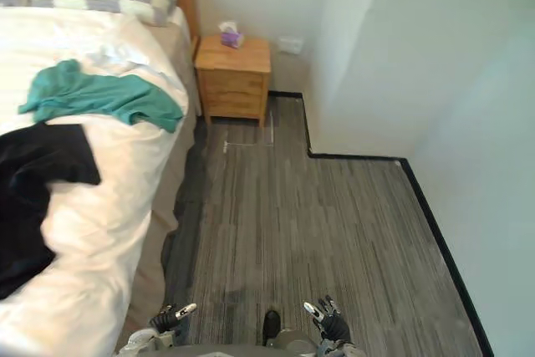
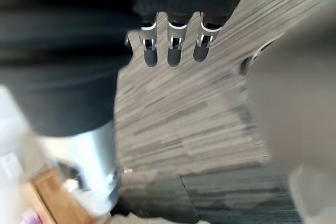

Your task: Tidy the bed and pick cloth on bed and put in laundry

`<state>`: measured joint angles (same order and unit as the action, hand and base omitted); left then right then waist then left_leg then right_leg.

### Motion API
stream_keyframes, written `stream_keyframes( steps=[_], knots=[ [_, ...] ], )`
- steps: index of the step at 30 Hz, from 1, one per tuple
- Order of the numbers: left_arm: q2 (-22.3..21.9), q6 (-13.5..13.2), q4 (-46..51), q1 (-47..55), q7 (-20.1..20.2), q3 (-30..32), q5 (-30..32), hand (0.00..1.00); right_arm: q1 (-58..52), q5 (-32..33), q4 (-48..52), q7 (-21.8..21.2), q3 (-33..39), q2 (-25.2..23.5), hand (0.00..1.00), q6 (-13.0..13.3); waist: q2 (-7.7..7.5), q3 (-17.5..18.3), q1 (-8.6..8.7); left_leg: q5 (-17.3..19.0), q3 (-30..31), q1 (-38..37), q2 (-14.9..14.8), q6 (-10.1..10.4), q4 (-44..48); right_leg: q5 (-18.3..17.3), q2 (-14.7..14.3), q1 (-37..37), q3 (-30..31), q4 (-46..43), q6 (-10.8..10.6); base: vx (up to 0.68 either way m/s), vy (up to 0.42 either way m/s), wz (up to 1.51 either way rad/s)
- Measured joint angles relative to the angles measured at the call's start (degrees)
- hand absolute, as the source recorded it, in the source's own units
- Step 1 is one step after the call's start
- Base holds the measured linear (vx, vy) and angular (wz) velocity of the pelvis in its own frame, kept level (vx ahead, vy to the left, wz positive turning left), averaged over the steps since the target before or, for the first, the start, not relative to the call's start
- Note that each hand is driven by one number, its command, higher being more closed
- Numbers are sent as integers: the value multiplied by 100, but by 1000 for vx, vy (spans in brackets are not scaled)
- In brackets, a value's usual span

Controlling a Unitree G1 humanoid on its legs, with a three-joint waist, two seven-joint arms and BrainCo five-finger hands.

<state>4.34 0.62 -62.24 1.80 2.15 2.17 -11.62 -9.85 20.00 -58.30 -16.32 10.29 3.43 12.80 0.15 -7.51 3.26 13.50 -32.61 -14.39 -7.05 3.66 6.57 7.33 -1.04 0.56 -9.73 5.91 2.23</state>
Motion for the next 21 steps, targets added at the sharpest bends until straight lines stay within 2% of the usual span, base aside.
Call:
stream_keyframes(
  steps=[3,5,6,8,9,10,11,12,13,14,17,18,21],
  knots=[
    [-77,-8,-4,-63,4,7,-27,0,14,-276,-159,-4,-19,179,0,-10,62,-75,8,-2,44,-136,-23,-1,176,-30,-85,113,273,3,41,32,2,-45],
    [-51,-96,2,-62,8,47,-111,0,19,-348,-233,0,-113,196,0,-10,-8,-89,-68,-9,513,-74,7,-23,612,-78,-74,170,564,2,6,31,-7,-68],
    [-60,-157,10,-56,1,86,-161,0,38,-374,-270,-4,-217,235,0,-12,-50,-95,-146,139,1071,-23,128,-128,715,-76,-60,177,794,1,-12,14,3,-91],
    [-90,-251,8,-12,-4,68,-363,0,123,-465,-403,-12,-265,343,0,-23,43,-80,-220,253,2075,100,358,-167,491,-41,-86,170,1135,2,-46,-47,70,-94],
    [-136,-258,10,-7,-5,1,-365,0,113,-458,-404,-15,-256,394,0,-25,136,-87,-152,235,2179,196,301,-248,250,35,-141,200,1171,6,-133,-84,105,-55],
    [-141,-256,7,8,-7,-5,-369,0,110,-457,-407,-12,-254,397,0,-44,145,-80,-135,274,2131,130,300,-267,215,58,-152,215,1200,5,-150,-64,114,-25],
    [-137,-235,-1,7,-13,-63,-404,0,119,-440,-389,9,-230,385,0,-73,223,-44,-91,276,2033,87,320,-271,104,85,-127,206,1197,4,-188,-33,151,-16],
    [-79,-195,-3,8,-36,-87,-407,0,110,-424,-363,47,-206,322,0,-136,92,-23,-87,271,1998,65,353,-278,43,93,-98,188,1199,3,-200,-16,126,-7],
    [-47,-171,0,2,-72,-106,-400,0,90,-368,-370,84,-206,300,0,-221,66,-33,-101,271,1991,49,363,-277,25,97,-93,191,1202,4,-206,3,123,-4],
    [19,-95,-1,-34,-135,-124,-397,0,72,-273,-396,180,-170,237,0,-469,-12,-20,-109,269,1989,14,367,-275,-6,100,-97,202,1201,5,-210,21,55,-4],
    [42,-69,-24,-25,-215,-221,-385,0,55,-212,-402,193,-113,234,0,-756,15,-37,-105,270,2003,-45,365,-263,-52,99,-109,222,1200,5,-205,34,41,-2],
    [42,157,-254,-7,-251,-159,-298,0,173,-349,-534,421,58,265,0,-1060,28,-51,-53,345,2207,-70,269,-133,66,-3,-155,272,1004,8,-180,0,0,0],
    [41,157,-254,-7,-251,-159,-279,0,176,-349,-540,420,58,265,0,-1059,29,-49,-52,345,2207,-70,269,-133,67,-3,-155,272,1004,8,-180,0,0,0]
  ],
)
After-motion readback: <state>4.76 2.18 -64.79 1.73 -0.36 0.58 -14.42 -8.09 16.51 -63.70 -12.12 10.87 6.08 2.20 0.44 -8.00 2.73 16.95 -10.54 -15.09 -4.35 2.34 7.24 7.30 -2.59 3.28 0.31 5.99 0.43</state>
